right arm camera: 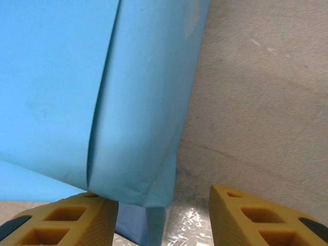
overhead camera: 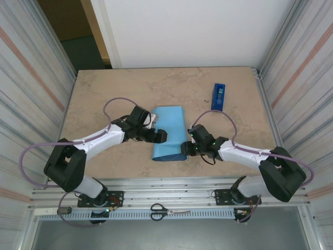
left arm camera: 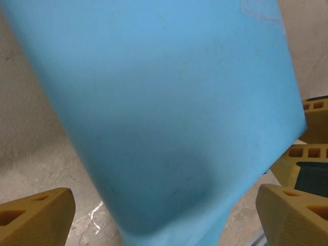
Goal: Wrap the gift box in paper
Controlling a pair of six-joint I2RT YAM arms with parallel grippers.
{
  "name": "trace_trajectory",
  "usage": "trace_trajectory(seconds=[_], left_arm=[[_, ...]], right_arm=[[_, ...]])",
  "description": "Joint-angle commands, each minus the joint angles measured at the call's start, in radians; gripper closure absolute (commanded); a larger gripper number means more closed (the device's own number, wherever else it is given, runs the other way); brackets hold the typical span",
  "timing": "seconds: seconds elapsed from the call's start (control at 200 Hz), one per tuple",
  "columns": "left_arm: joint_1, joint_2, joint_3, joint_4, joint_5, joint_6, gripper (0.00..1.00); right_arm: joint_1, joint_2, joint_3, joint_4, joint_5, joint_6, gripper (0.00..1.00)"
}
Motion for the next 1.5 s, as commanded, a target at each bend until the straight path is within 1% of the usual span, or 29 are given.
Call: trace_trajectory(seconds=[0.0, 0.045, 0.09, 0.195, 0.246, 0.351, 0.411, 0.491, 0.611, 0.727, 0.767, 0.832, 0.927, 0.982, 1.062, 1.127, 1.238, 1.333, 1.438, 1.498], left_arm=[[-0.024, 0.006, 0.018, -0.04, -0.059, 0.062, 0.07], [-0.027, 0.008, 0.01, -0.037, -0.065, 0.062, 0.07], [-0.027, 0.012, 0.006, -0.038, -0.082, 0.059, 0.07], [-0.029, 0.024, -0.001, -0.037, -0.112, 0.054, 0.08], [-0.032, 0.028, -0.007, -0.03, -0.118, 0.053, 0.1], [-0.042, 0.038, -0.011, -0.029, -0.127, 0.059, 0.14], [-0.049, 0.039, -0.015, -0.026, -0.132, 0.063, 0.15], [-0.058, 0.04, -0.02, -0.021, -0.141, 0.065, 0.16], [-0.065, 0.039, -0.024, -0.018, -0.147, 0.065, 0.15], [-0.065, 0.041, -0.03, -0.014, -0.151, 0.065, 0.15], [-0.064, 0.041, -0.031, -0.014, -0.151, 0.064, 0.15], [-0.065, 0.038, -0.036, -0.012, -0.153, 0.061, 0.15], [-0.064, 0.036, -0.038, -0.014, -0.155, 0.059, 0.16], [-0.065, 0.035, -0.037, -0.015, -0.156, 0.057, 0.16], [-0.064, 0.036, -0.035, -0.016, -0.156, 0.057, 0.16], [-0.065, 0.038, -0.03, -0.019, -0.153, 0.056, 0.16], [-0.065, 0.04, -0.024, -0.026, -0.154, 0.057, 0.17], [-0.064, 0.037, -0.023, -0.032, -0.158, 0.054, 0.17], [-0.064, 0.036, -0.026, -0.029, -0.161, 0.053, 0.18], [-0.065, 0.038, -0.024, -0.03, -0.159, 0.053, 0.18]], right_arm=[[0.02, 0.003, 0.021, -0.004, 0.086, 0.033, 0.53], [0.038, 0.015, 0.029, -0.013, 0.12, 0.036, 0.56], [0.054, 0.023, 0.035, -0.022, 0.156, 0.038, 0.56], [0.066, 0.04, 0.041, -0.023, 0.178, 0.045, 0.57], [0.078, 0.046, 0.045, -0.031, 0.213, 0.06, 0.58], [0.097, 0.04, 0.036, -0.025, 0.259, 0.088, 0.65], [0.098, 0.04, 0.027, -0.016, 0.261, 0.108, 0.71], [0.1, 0.047, 0.019, 0.0, 0.249, 0.119, 0.74], [0.112, 0.067, 0.021, 0.001, 0.255, 0.135, 0.74], [0.121, 0.08, 0.022, 0.013, 0.255, 0.134, 0.7], [0.121, 0.089, 0.027, 0.009, 0.255, 0.135, 0.7], [0.122, 0.106, 0.031, 0.001, 0.261, 0.143, 0.73], [0.122, 0.127, 0.04, -0.015, 0.268, 0.155, 0.8], [0.125, 0.139, 0.043, -0.019, 0.257, 0.155, 0.85], [0.13, 0.151, 0.048, -0.025, 0.253, 0.154, 0.87], [0.135, 0.157, 0.051, -0.03, 0.251, 0.156, 0.92], [0.145, 0.161, 0.066, -0.063, 0.261, 0.171, 0.91], [0.155, 0.152, 0.08, -0.106, 0.273, 0.184, 0.86], [0.159, 0.136, 0.058, -0.108, 0.269, 0.198, 0.8], [0.16, 0.128, 0.044, -0.114, 0.264, 0.205, 0.8]])
